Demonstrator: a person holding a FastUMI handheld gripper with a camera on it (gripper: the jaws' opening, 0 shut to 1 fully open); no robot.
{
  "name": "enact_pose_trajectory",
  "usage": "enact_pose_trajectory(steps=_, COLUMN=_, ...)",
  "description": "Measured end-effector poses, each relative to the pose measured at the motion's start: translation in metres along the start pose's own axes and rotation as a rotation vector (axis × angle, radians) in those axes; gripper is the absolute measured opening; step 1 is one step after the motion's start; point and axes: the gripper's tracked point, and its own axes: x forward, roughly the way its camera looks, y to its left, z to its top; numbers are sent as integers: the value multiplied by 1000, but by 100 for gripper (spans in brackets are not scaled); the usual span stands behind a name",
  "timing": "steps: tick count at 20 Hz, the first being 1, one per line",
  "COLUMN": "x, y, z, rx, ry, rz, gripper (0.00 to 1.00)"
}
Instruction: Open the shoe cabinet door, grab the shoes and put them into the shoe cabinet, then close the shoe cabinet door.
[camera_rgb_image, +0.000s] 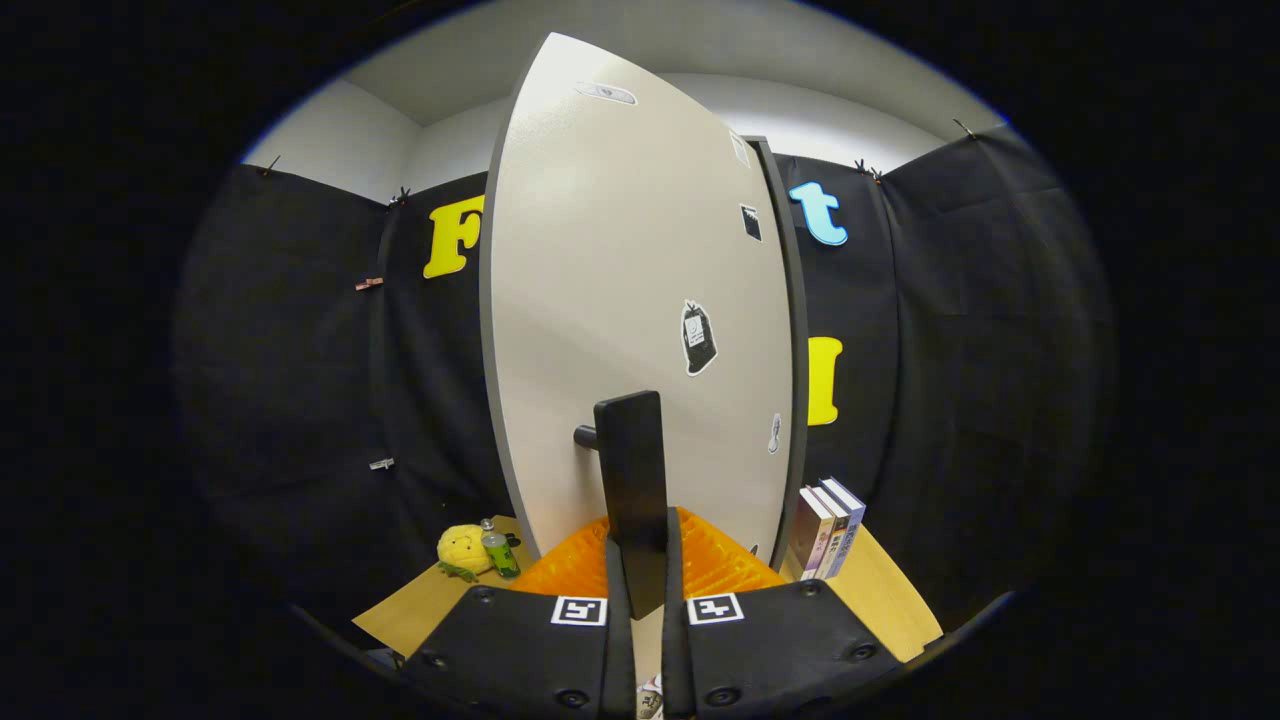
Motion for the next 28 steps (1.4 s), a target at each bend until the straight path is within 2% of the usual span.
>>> enact_pose_trajectory(steps=7, x=-27, y=-52, z=4, rx=-10, ry=1, rz=-123, gripper=14)
enact_pose_trajectory(steps=11, x=-43, y=-80, z=8, rx=27, ry=14, rz=-157, gripper=13)
enact_pose_trajectory(steps=14, x=-53, y=-103, z=6, rx=-15, ry=20, rz=-194, gripper=13)
enact_pose_trajectory(steps=19, x=-59, y=-126, z=14, rx=4, ry=32, rz=-208, gripper=13)
enact_pose_trajectory(steps=23, x=-66, y=-166, z=22, rx=29, ry=-1, rz=-294, gripper=9)
enact_pose_trajectory(steps=27, x=-74, y=-165, z=24, rx=95, ry=-18, rz=-266, gripper=8)
enact_pose_trajectory(steps=28, x=-71, y=-166, z=21, rx=86, ry=-18, rz=-268, gripper=13)
